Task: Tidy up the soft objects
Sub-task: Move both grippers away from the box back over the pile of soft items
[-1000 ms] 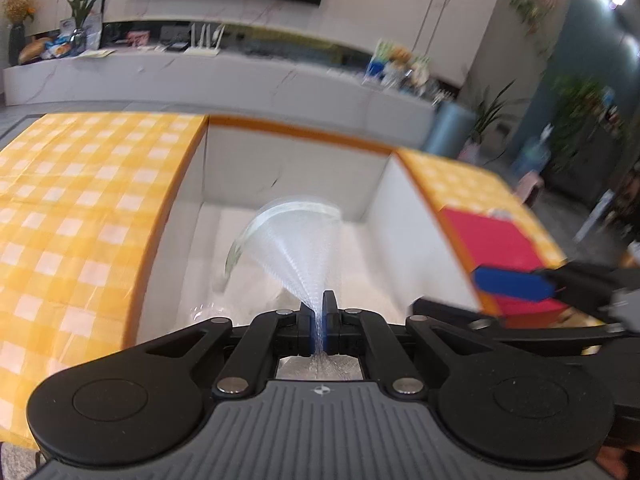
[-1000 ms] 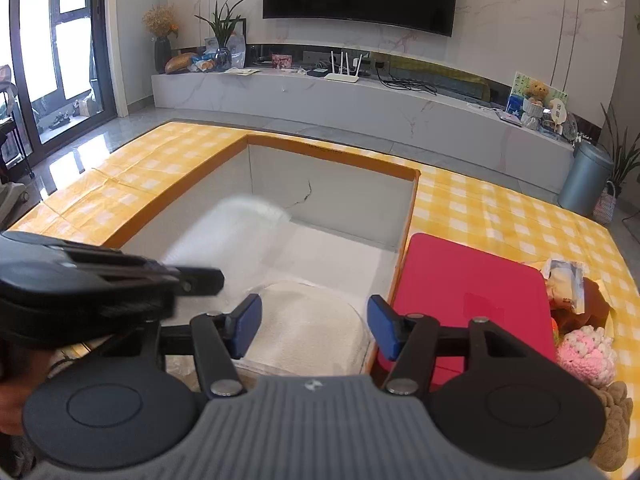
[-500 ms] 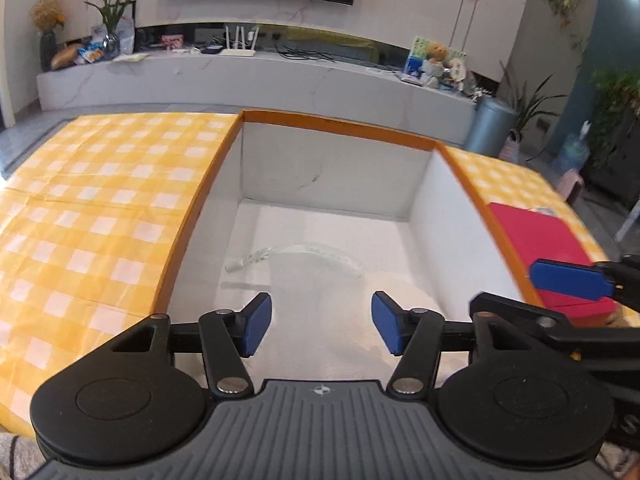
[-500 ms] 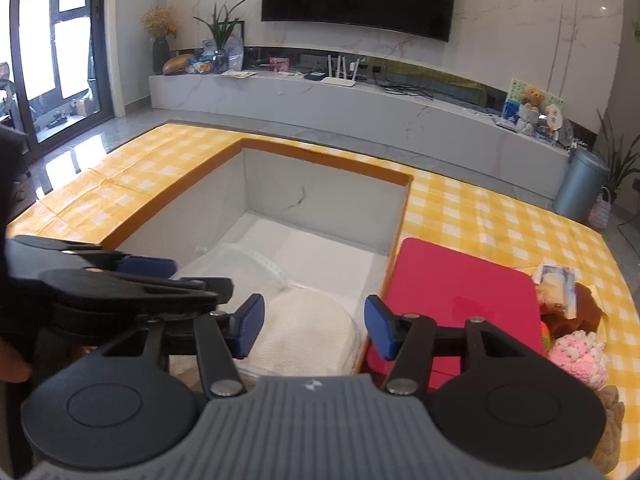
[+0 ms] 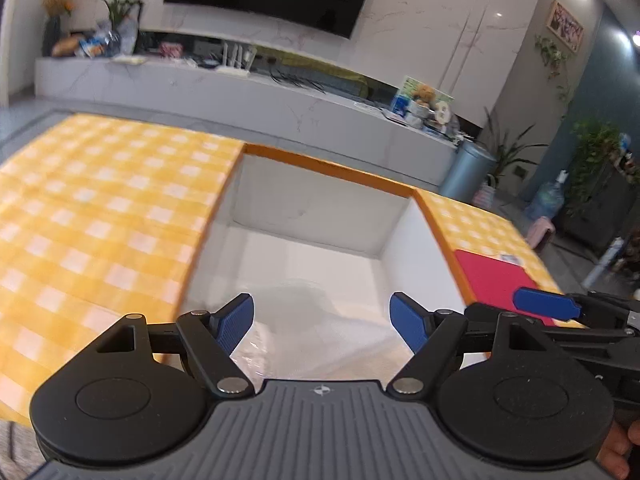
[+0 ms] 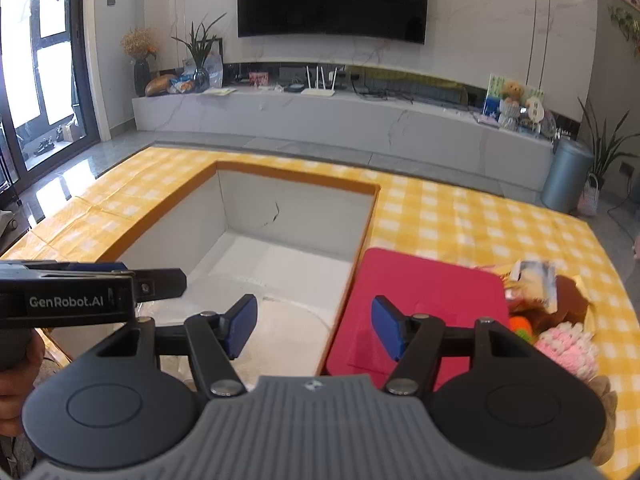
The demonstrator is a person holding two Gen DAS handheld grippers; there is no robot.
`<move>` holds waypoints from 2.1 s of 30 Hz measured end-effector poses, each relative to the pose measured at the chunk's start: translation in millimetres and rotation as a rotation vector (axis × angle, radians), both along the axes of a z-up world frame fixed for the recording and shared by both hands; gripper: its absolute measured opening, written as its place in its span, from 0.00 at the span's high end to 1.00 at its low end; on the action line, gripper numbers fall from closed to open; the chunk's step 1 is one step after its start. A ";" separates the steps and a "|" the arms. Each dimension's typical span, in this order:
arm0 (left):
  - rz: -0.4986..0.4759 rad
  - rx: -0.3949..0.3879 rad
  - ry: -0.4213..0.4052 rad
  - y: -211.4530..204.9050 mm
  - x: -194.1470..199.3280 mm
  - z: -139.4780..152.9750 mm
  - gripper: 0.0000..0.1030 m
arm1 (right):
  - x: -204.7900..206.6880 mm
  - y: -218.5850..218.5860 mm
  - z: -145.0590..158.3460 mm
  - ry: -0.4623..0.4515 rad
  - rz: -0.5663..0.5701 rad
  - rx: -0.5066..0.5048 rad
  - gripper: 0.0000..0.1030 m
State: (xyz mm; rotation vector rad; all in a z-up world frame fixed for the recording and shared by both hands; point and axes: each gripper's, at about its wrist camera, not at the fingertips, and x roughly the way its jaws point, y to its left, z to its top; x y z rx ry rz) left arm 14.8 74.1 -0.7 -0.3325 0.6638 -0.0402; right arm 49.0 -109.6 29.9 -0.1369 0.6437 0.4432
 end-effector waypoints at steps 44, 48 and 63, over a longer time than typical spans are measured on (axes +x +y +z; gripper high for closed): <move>-0.010 0.149 0.126 -36.8 8.6 11.5 0.15 | -9.8 -37.4 25.9 -0.075 -0.061 0.044 0.34; -0.002 0.152 0.056 -42.6 3.5 25.3 0.13 | -12.1 -56.6 32.3 -0.101 -0.102 0.037 0.27; -0.166 0.211 -0.081 -114.1 1.5 59.2 0.11 | -11.7 -179.0 23.0 -0.062 -0.349 -0.057 0.05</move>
